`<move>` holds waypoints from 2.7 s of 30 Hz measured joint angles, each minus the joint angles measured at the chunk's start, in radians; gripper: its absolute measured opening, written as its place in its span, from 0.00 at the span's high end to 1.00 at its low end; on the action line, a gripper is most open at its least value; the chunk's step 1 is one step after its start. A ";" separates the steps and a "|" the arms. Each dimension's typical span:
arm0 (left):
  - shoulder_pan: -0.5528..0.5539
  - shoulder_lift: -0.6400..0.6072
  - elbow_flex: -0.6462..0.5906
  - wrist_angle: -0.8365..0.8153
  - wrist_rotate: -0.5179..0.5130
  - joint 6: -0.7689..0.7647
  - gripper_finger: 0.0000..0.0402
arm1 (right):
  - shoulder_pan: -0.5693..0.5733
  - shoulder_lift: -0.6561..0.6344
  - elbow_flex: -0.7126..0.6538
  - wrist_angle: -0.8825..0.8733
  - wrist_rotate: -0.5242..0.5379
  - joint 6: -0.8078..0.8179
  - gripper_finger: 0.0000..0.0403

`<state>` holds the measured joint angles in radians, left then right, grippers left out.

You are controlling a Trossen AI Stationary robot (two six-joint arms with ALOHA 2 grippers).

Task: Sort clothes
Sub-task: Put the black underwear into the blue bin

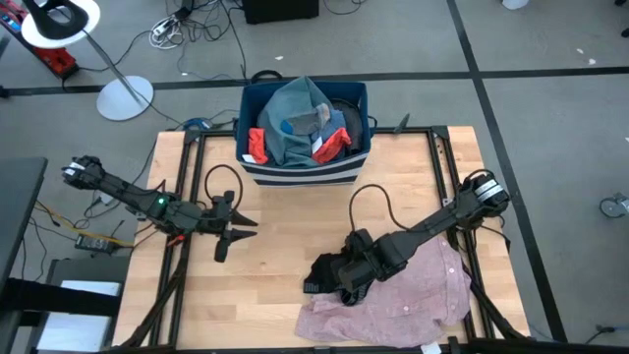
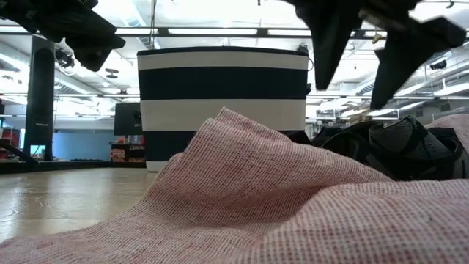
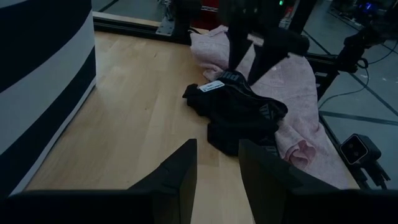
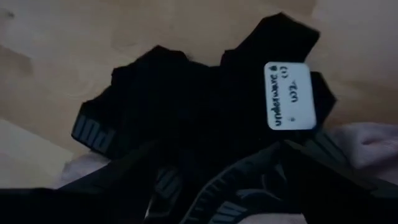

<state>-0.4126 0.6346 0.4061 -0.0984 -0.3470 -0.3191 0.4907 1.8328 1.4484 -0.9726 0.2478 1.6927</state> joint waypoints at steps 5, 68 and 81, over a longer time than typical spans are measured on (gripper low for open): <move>0.000 0.000 0.000 -0.001 0.000 0.000 0.69 | -0.016 0.000 -0.084 0.064 -0.044 -0.038 0.20; 0.000 0.000 0.000 -0.006 -0.002 0.000 0.69 | -0.163 -0.265 0.278 -0.401 0.218 -0.307 0.99; 0.000 0.000 -0.001 -0.030 -0.044 0.053 0.69 | -0.324 -0.265 0.615 -0.230 0.391 -0.707 0.99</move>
<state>-0.4126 0.6346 0.4053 -0.1289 -0.3912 -0.2657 0.1669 1.5674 2.0635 -1.2030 0.6387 0.9859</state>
